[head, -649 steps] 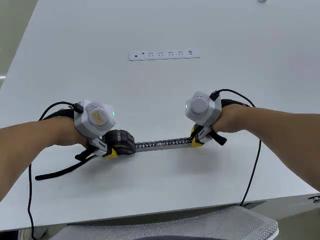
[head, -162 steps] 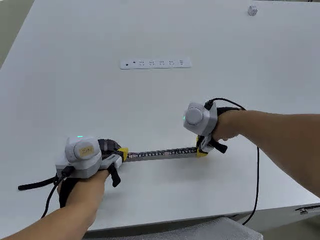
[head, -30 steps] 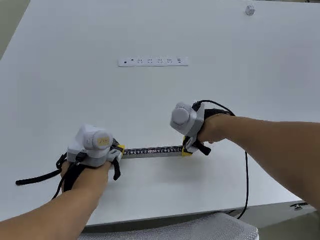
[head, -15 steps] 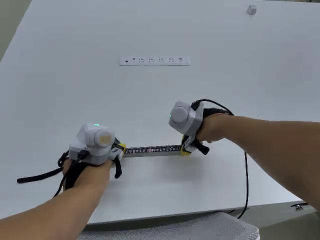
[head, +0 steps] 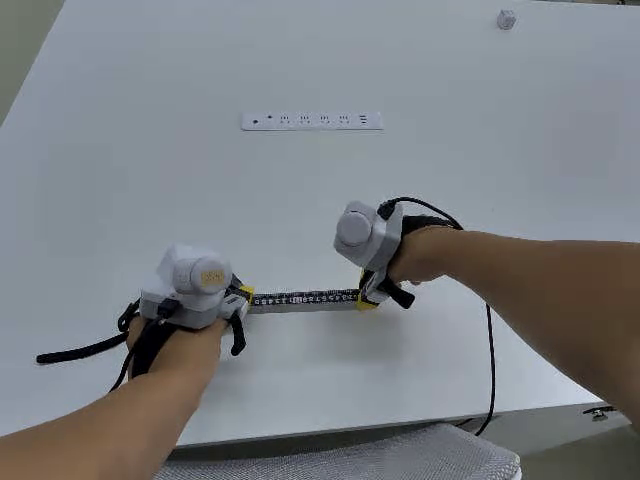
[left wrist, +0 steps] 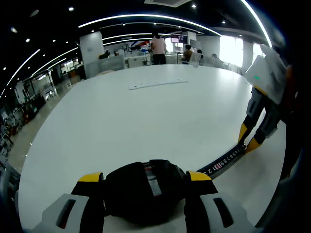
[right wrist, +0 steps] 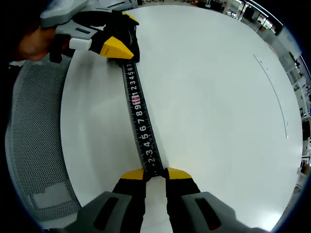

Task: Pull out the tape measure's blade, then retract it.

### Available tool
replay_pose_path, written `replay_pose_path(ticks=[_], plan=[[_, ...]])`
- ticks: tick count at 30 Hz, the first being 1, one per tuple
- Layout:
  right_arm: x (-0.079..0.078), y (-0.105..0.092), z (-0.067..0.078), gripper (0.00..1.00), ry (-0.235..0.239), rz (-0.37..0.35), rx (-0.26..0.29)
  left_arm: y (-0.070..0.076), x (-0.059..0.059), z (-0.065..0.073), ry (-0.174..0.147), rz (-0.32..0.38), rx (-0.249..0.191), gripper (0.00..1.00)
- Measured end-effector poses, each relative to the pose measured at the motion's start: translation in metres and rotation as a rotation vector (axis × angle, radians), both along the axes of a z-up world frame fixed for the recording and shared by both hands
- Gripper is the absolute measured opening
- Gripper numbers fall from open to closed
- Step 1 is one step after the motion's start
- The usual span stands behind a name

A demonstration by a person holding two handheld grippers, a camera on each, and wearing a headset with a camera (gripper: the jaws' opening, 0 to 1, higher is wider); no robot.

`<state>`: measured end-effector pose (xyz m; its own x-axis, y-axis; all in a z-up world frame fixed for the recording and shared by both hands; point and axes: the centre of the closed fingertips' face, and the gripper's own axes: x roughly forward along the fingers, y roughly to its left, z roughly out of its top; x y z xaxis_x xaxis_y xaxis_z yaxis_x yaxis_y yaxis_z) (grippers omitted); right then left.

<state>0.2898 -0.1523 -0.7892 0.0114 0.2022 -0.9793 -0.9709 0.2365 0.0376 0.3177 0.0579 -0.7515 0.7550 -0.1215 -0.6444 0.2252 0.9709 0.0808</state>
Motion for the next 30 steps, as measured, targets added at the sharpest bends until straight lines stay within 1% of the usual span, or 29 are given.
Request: replay_pose_path(ticks=[30], plan=[[0.000, 0.019, -0.001, 0.15, -0.003, 0.012, 0.012, -0.001, 0.000, 0.000, -0.005, -0.007, -0.001, 0.63]])
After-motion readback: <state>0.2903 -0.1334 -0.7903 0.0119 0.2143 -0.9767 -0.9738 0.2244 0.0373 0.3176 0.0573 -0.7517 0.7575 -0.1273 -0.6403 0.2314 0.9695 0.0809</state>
